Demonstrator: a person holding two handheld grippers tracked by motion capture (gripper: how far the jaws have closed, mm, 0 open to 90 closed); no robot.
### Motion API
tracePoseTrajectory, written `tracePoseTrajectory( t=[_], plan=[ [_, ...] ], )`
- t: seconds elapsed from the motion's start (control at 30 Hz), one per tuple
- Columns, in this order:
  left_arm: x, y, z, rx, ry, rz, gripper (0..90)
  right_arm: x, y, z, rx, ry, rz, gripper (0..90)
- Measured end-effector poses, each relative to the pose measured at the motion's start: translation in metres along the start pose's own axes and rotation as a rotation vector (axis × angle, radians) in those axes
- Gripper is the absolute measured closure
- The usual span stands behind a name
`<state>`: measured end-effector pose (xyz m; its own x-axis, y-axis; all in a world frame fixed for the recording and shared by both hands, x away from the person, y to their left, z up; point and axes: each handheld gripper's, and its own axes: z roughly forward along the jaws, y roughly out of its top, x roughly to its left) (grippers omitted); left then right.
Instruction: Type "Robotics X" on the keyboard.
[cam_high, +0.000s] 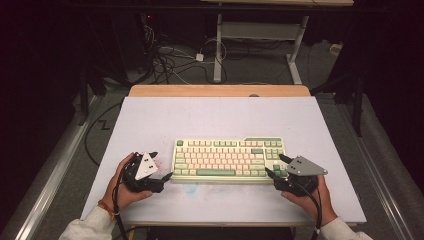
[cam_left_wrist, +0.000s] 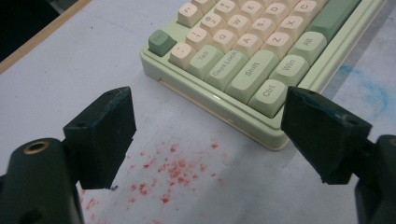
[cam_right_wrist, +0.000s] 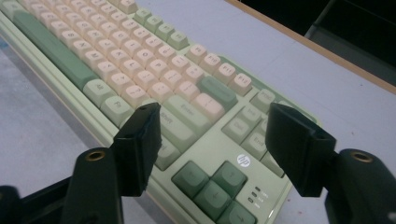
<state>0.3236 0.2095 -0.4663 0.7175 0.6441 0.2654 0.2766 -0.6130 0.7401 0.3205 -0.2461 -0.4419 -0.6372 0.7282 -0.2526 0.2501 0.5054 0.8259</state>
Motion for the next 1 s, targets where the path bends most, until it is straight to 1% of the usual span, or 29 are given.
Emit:
tracePoseTrajectory(
  t=[0.03, 0.1, 0.13, 0.17, 0.2, 0.23, 0.33, 0.4, 0.5, 0.57, 0.63, 0.8, 0.9, 1.0],
  plan=[
    [0.0, -0.001, 0.0, 0.003, -0.001, -0.001, 17.0, -0.001, 0.002, 0.0, 0.001, 0.027, 0.001, 42.7],
    [-0.001, -0.002, 0.0, 0.01, 0.0, 0.003, 17.0, -0.003, 0.006, 0.0, 0.006, 0.019, 0.008, 42.6],
    [-0.001, -0.002, 0.0, 0.006, 0.0, 0.003, 17.1, -0.005, 0.007, 0.0, 0.004, 0.026, 0.018, 42.9],
    [-0.001, -0.002, -0.001, 0.001, -0.006, -0.002, 17.3, -0.006, 0.009, 0.0, 0.001, 0.029, 0.026, 45.0],
    [-0.002, -0.002, -0.001, -0.001, -0.009, -0.004, 17.3, -0.007, 0.01, 0.001, 0.004, 0.031, 0.024, 46.3],
    [-0.002, -0.003, -0.001, 0.002, -0.006, 0.001, 17.3, -0.007, 0.012, 0.002, 0.008, 0.029, 0.027, 46.9],
    [-0.001, -0.003, 0.0, 0.004, -0.008, -0.003, 17.3, -0.009, 0.016, 0.004, 0.013, 0.03, 0.032, 51.3],
    [0.0, -0.004, -0.001, 0.004, -0.007, -0.006, 17.3, -0.011, 0.019, 0.006, 0.017, 0.039, 0.035, 54.2],
    [0.0, -0.004, 0.0, 0.005, -0.006, -0.008, 17.3, -0.012, 0.023, 0.009, 0.019, 0.049, 0.026, 56.9],
    [0.001, -0.004, 0.0, 0.004, -0.008, -0.011, 17.3, -0.012, 0.026, 0.011, 0.021, 0.051, 0.027, 60.2],
    [0.001, -0.004, 0.0, 0.008, -0.006, -0.008, 17.3, -0.012, 0.029, 0.013, 0.017, 0.067, 0.023, 60.9],
    [0.001, -0.004, 0.0, 0.002, -0.008, -0.012, 17.3, -0.008, 0.039, 0.019, 0.017, 0.084, 0.01, 67.5],
    [0.0, -0.004, 0.0, 0.007, -0.011, -0.009, 17.3, -0.006, 0.044, 0.023, 0.018, 0.102, 0.0, 72.2],
    [0.0, -0.004, 0.001, 0.007, -0.015, -0.01, 17.3, -0.002, 0.049, 0.026, 0.021, 0.122, -0.007, 74.8]
  ],
)
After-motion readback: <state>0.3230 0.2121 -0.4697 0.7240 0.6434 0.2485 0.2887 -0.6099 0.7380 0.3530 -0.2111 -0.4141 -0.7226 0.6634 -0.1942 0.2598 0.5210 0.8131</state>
